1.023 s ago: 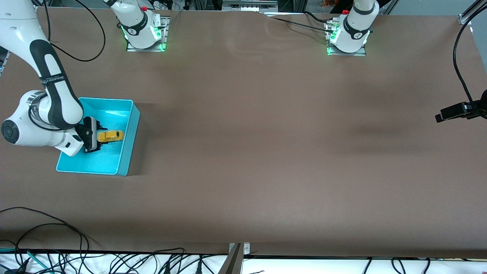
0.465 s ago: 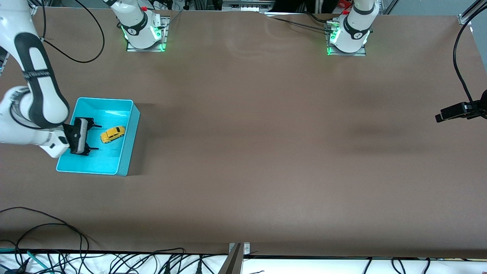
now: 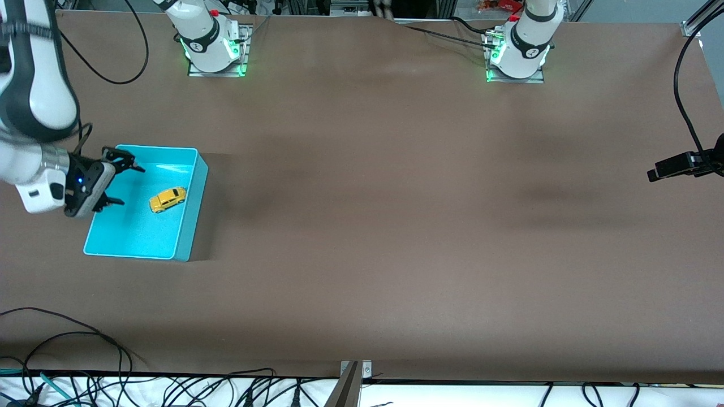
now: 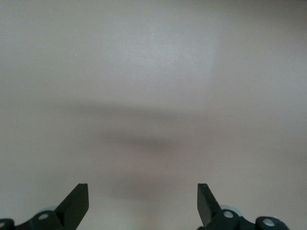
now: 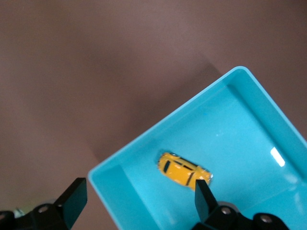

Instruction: Wind up and store yellow beetle car

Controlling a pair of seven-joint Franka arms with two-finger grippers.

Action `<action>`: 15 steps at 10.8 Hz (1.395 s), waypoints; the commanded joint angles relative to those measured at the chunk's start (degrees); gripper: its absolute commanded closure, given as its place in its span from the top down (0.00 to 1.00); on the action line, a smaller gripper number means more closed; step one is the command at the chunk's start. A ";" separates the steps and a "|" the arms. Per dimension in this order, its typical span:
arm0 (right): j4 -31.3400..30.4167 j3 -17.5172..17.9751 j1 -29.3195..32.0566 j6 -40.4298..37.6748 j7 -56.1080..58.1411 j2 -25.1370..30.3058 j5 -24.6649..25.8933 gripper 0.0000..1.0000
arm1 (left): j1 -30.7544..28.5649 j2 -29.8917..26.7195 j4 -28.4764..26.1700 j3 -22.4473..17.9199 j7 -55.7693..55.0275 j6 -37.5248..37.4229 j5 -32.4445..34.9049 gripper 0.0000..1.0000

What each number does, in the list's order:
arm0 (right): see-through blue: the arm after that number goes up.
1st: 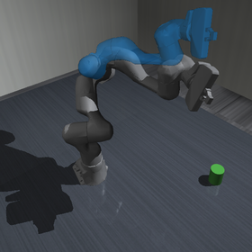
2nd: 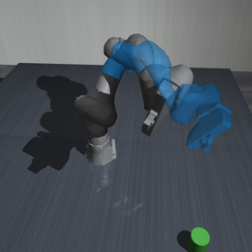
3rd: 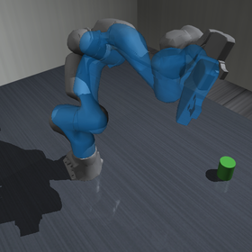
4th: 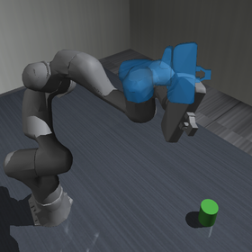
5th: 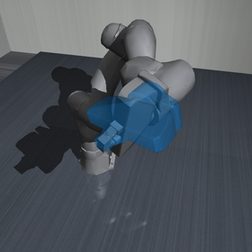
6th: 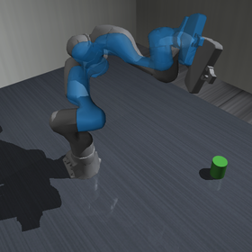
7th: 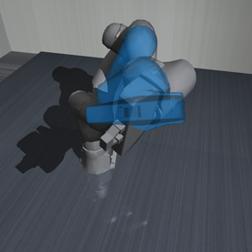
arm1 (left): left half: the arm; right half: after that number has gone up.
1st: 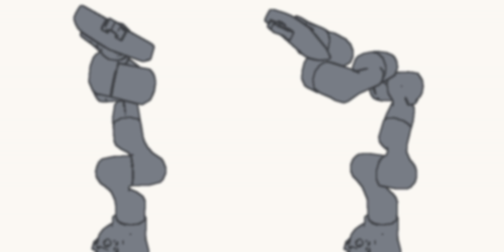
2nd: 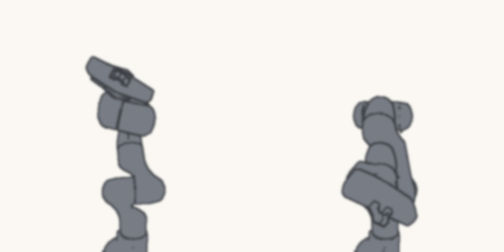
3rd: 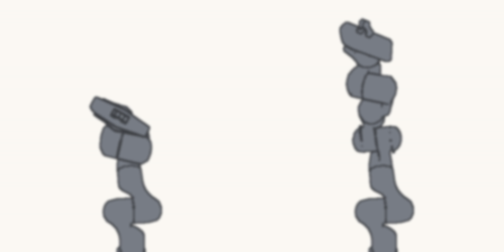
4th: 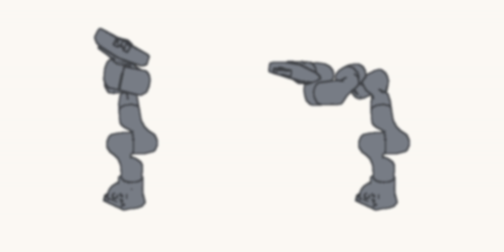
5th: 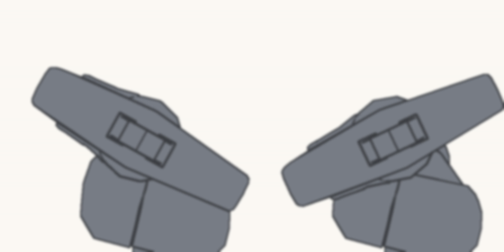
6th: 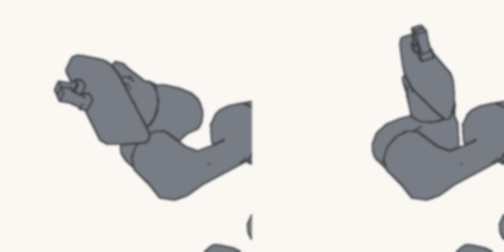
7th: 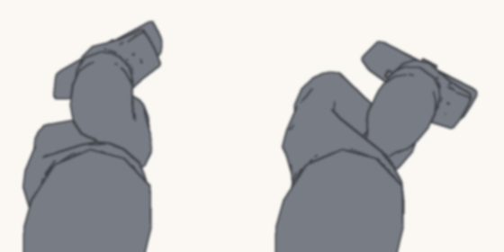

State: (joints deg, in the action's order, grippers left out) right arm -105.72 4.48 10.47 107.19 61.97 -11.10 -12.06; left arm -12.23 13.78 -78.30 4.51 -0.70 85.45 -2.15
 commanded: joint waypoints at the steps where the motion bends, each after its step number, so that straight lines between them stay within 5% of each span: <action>1: -4.67 -0.53 -6.49 -1.63 -29.61 11.25 1.76 1.00 | -0.08 -1.12 -1.06 -0.20 0.53 0.42 -1.19 1.00; 5: -6.08 -0.53 -9.67 -1.72 -50.24 18.04 5.63 1.00 | -0.17 -1.12 -1.06 -0.20 0.70 0.51 -1.19 1.00; 8: -0.82 -0.44 -10.38 -1.72 -56.94 16.82 12.13 1.00 | -0.25 -1.12 -1.06 -0.20 0.79 0.51 -1.19 1.00; 12: 10.25 -0.70 -9.94 -3.20 -56.87 11.02 12.23 1.00 | -0.25 -1.21 -1.06 -0.20 0.88 0.51 -1.19 1.00; 15: 10.62 -1.49 -9.85 -3.30 -57.40 11.02 11.88 1.00 | -0.34 -1.21 -1.06 -0.29 0.88 0.42 -1.19 1.00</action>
State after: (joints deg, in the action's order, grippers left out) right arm -97.67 3.49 1.02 105.57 6.08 1.20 -0.94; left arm -12.26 13.75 -78.33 4.45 -0.70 85.46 -2.15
